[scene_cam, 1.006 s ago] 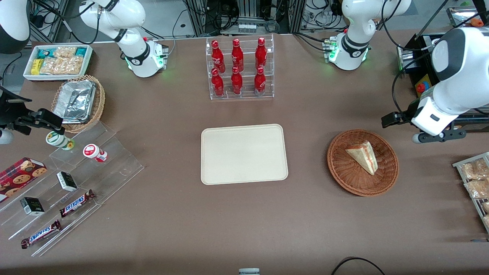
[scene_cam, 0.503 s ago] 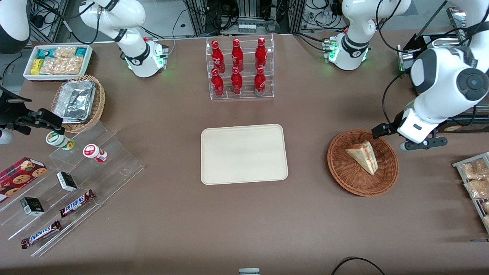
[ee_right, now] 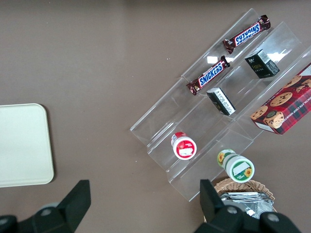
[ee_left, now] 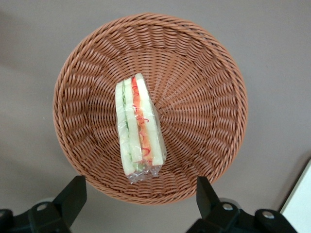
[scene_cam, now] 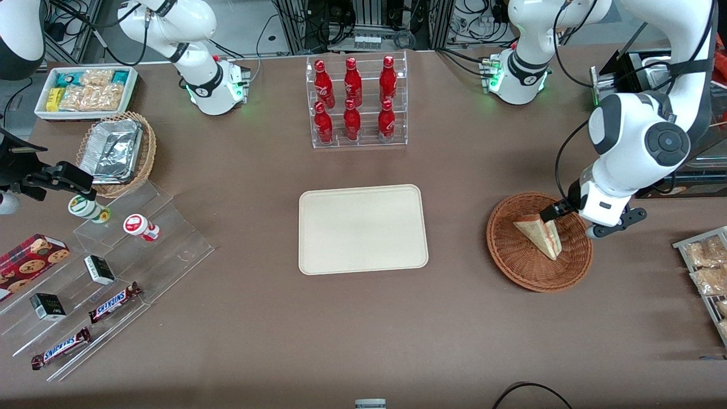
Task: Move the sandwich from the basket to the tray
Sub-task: 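Lower the left gripper and close it on the wrapped sandwich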
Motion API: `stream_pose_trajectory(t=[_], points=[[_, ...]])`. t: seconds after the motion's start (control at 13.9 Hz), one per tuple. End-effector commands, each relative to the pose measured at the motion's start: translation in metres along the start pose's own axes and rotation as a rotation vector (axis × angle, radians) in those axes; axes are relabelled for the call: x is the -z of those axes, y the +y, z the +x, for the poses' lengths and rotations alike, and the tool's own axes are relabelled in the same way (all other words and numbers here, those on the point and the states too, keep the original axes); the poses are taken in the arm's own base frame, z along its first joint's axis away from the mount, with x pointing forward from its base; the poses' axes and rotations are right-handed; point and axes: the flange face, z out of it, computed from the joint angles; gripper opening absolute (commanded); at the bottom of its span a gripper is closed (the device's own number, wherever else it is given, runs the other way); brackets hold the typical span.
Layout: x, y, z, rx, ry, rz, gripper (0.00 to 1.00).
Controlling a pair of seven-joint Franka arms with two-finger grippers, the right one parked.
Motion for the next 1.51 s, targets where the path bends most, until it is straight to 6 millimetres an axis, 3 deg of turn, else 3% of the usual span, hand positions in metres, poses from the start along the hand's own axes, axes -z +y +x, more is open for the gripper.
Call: stream_pose_trajectory(t=[0.0, 1.01, 1.29, 1.44], points=[[-0.011, 0.002, 0.003, 0.093, 0.02, 0.002, 1.0], [-0.096, 0.0, 0.004, 0.164, -0.024, 0.021, 1.0], [-0.107, -0.001, 0.007, 0.165, -0.022, 0.019, 0.98], [-0.106, -0.002, 0.006, 0.165, -0.025, 0.021, 0.53]])
